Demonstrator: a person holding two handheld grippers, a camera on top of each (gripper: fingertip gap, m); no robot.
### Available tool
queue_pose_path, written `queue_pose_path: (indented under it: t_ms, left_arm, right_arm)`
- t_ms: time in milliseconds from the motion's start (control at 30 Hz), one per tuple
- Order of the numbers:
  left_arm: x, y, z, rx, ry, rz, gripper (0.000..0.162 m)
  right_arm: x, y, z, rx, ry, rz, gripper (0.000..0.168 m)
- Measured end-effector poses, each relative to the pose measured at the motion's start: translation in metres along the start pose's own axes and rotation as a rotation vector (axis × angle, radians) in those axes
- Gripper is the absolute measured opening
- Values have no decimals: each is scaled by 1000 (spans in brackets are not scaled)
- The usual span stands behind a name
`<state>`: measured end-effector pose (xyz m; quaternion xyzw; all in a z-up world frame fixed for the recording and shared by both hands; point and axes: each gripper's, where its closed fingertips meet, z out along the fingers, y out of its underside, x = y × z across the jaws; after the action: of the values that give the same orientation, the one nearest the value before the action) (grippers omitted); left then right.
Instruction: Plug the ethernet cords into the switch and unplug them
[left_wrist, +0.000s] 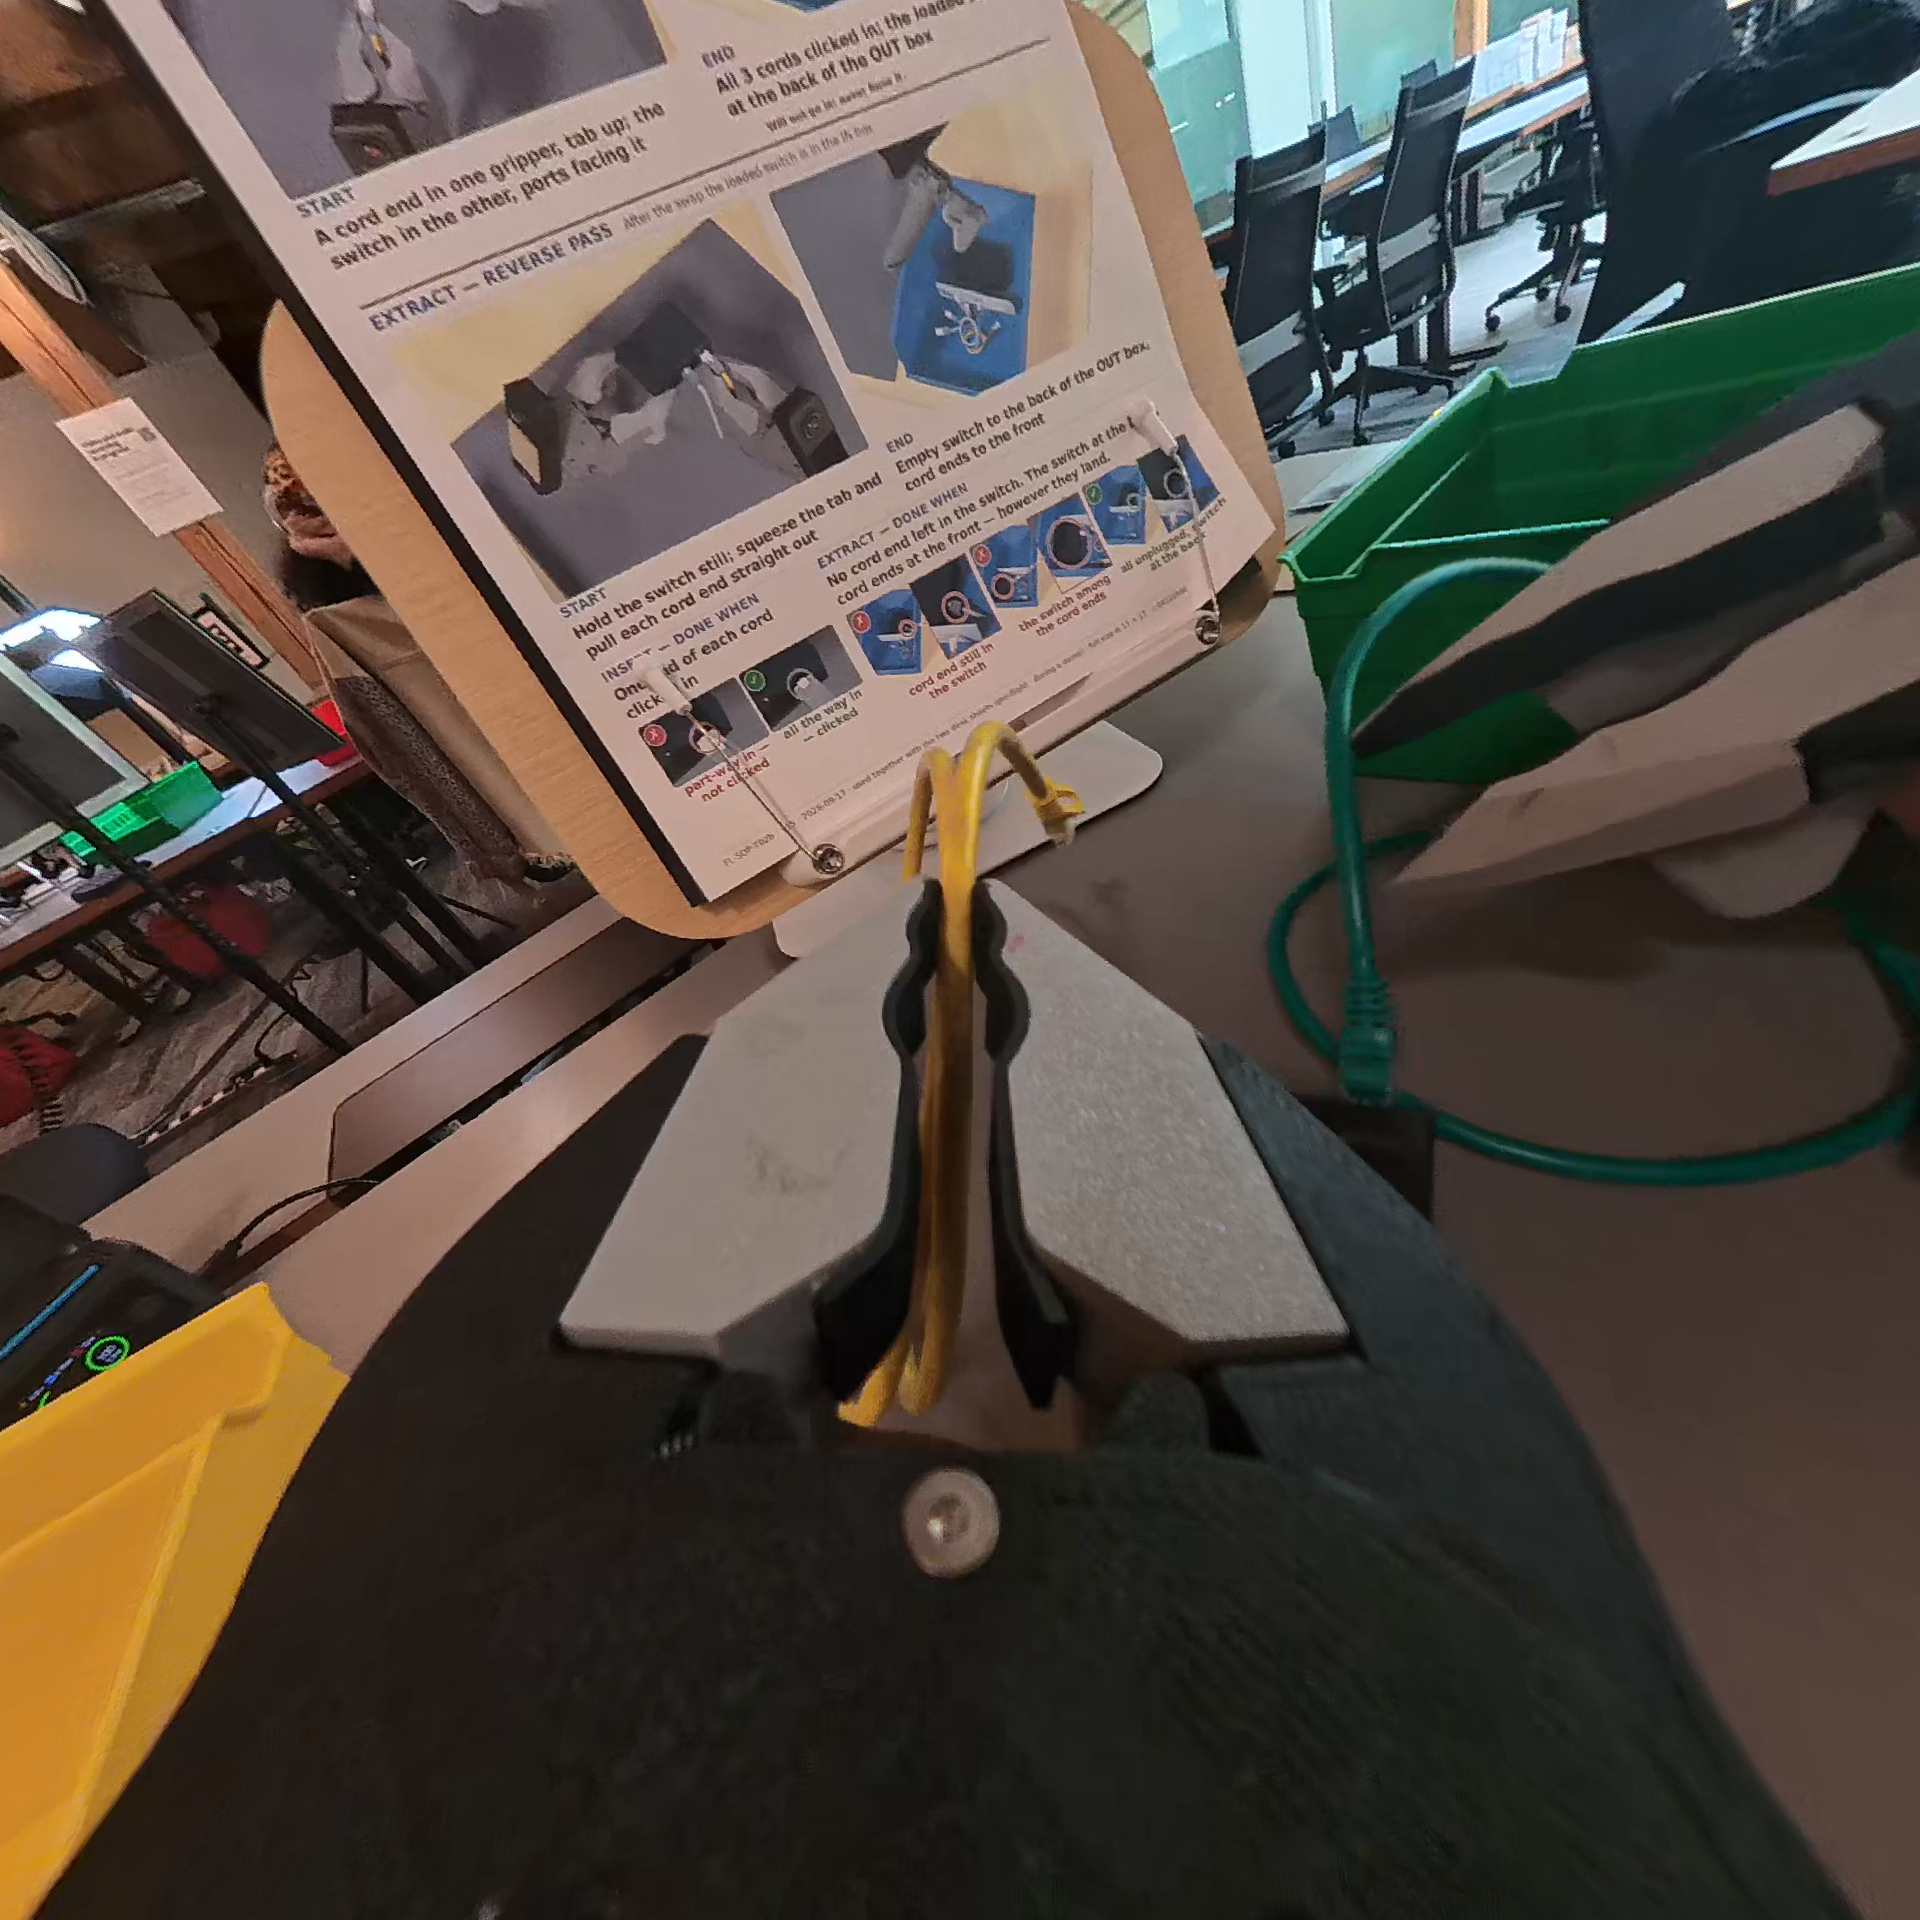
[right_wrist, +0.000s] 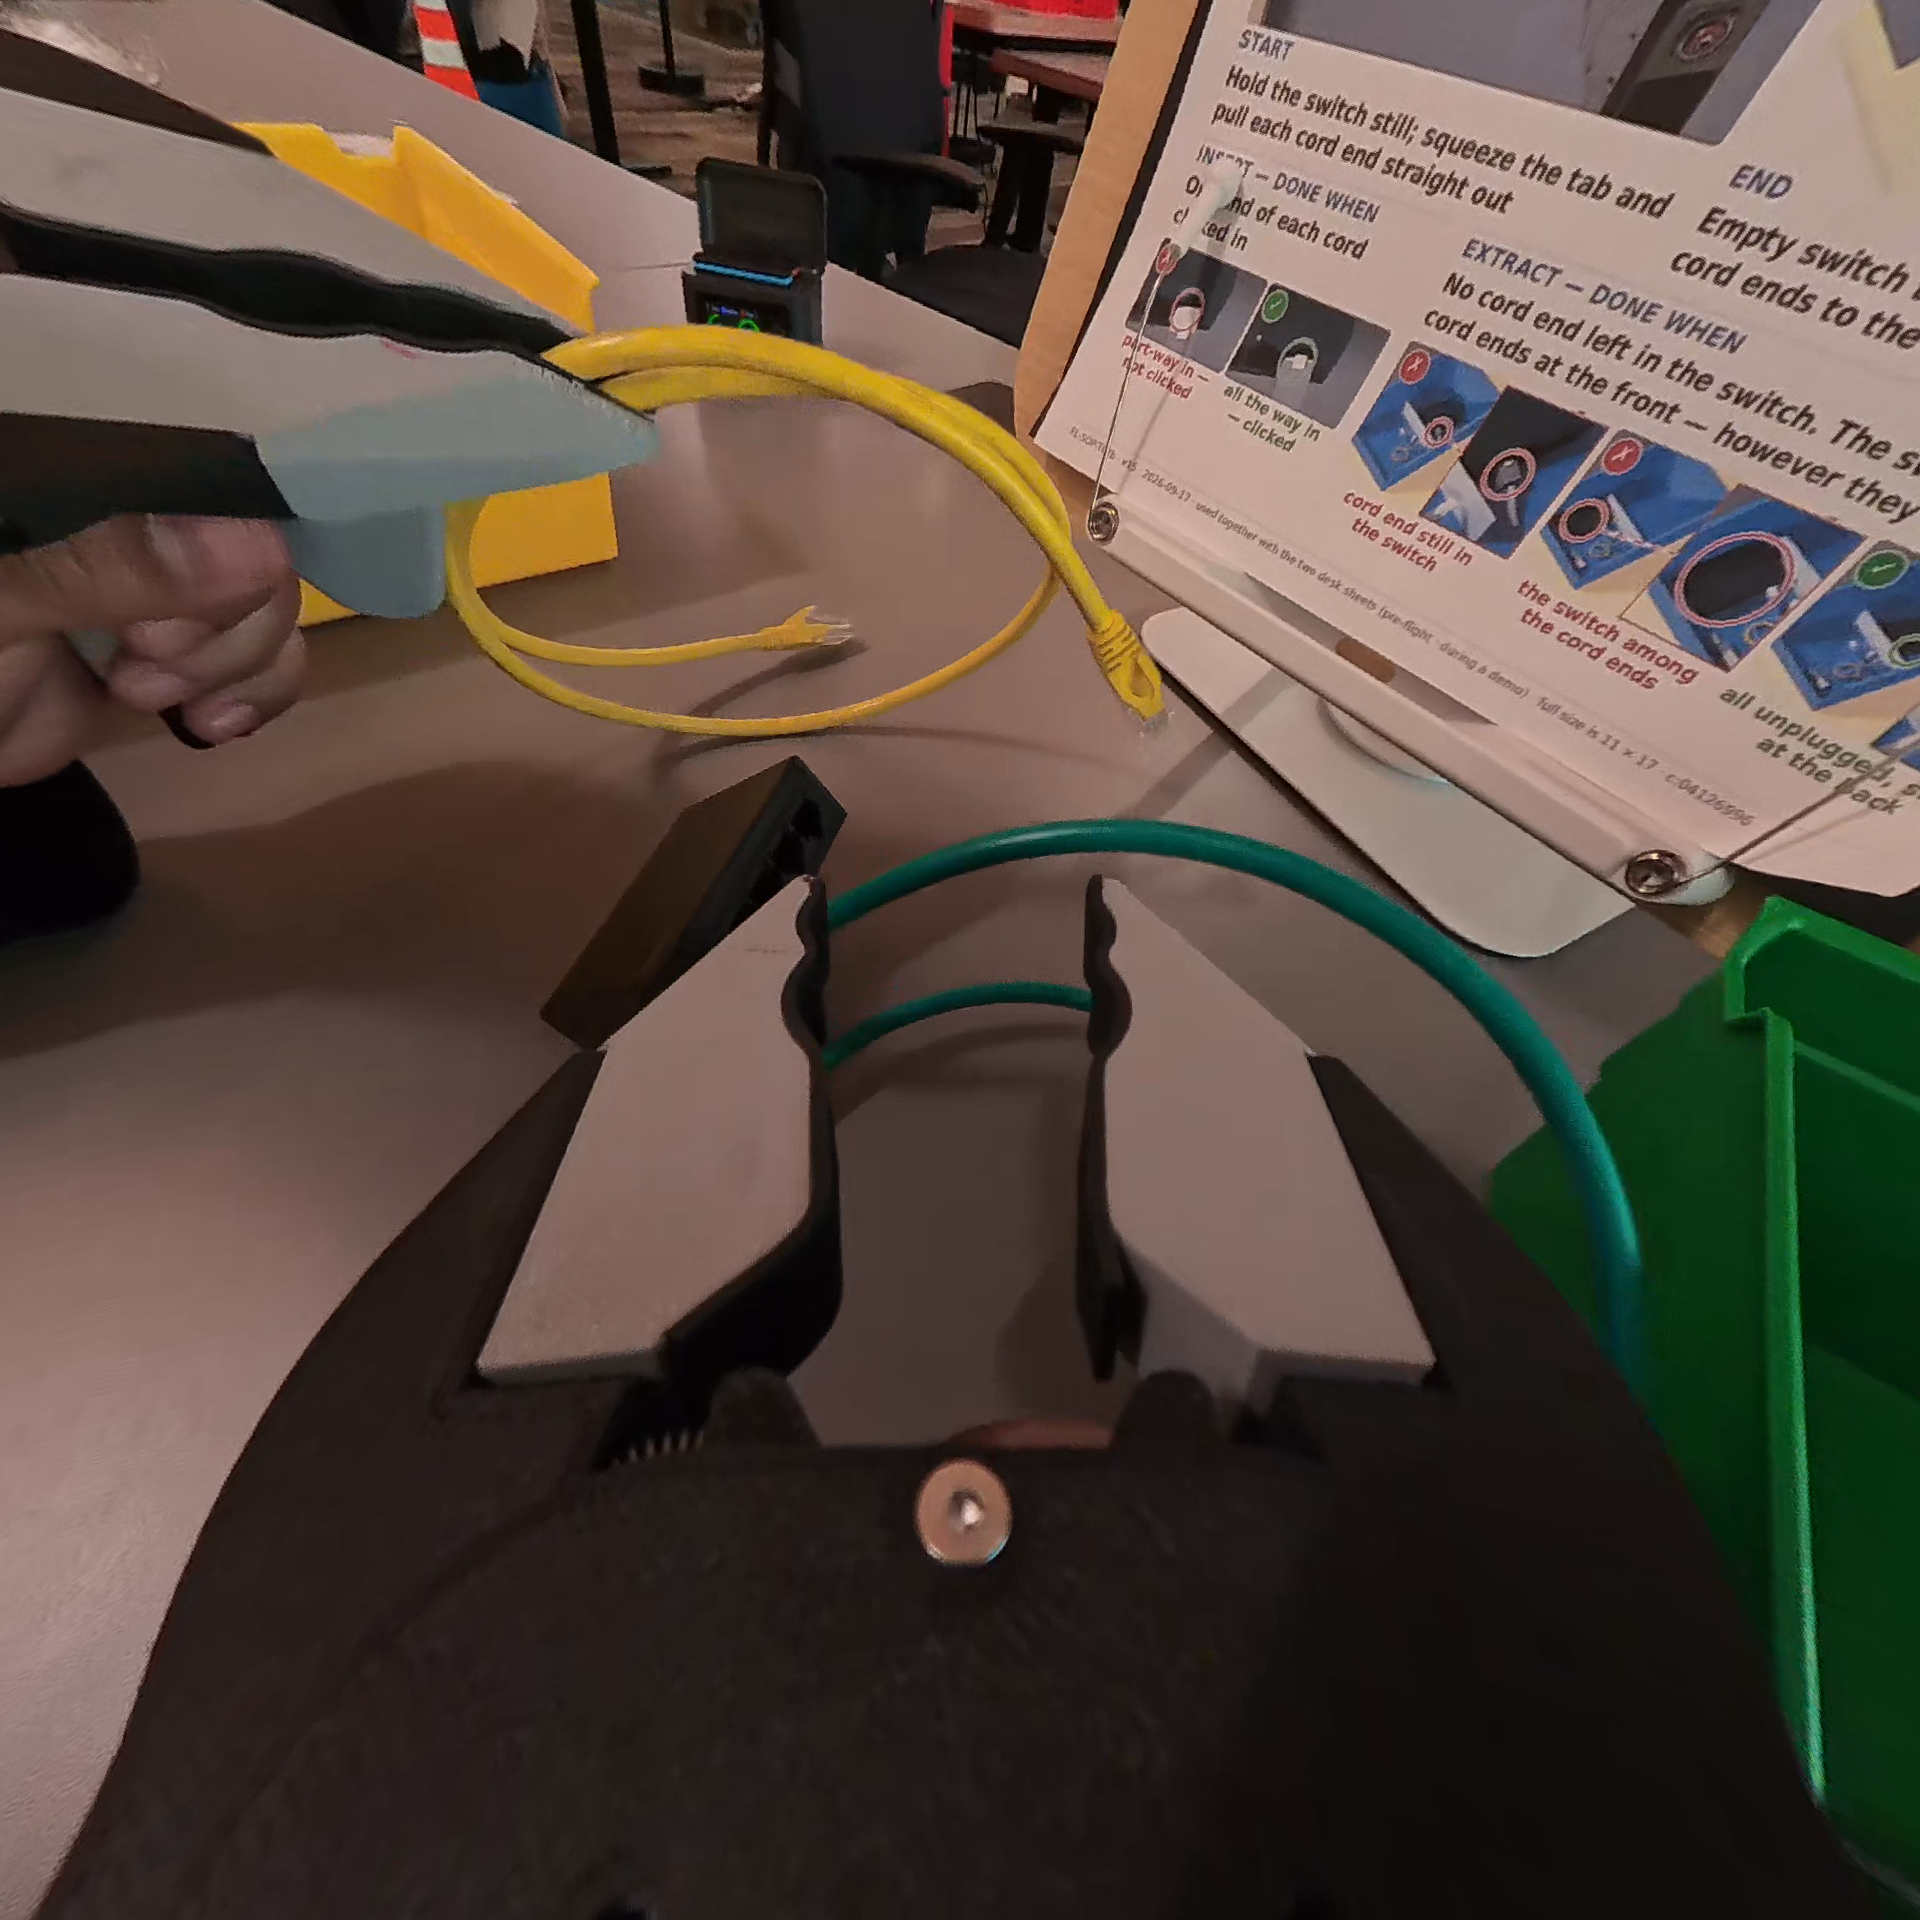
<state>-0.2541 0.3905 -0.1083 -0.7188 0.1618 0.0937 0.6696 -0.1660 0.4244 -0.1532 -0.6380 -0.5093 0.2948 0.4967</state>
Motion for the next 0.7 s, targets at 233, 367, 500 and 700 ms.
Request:
queue_pose_path:
  t_ms: [233, 367, 500, 700]
  left_arm:
    - [-5, -3, -3, 25, 0, -34, 4]
    - [3, -13, -9, 80, 55, 3, 4]
    - [22, -23, -18, 127, 183, 59, 4]
    - [53, -58, -61, 348, 410, 159, 4]
  right_arm:
    - [-2, -7, -15, 73, 18, -19, 46]
    - [-2, -20, -24, 166, 16, -43, 42]
    - [-1, -19, -21, 170, -13, 0, 47]
    - [-7, -13, -14, 136, -42, -25, 50]
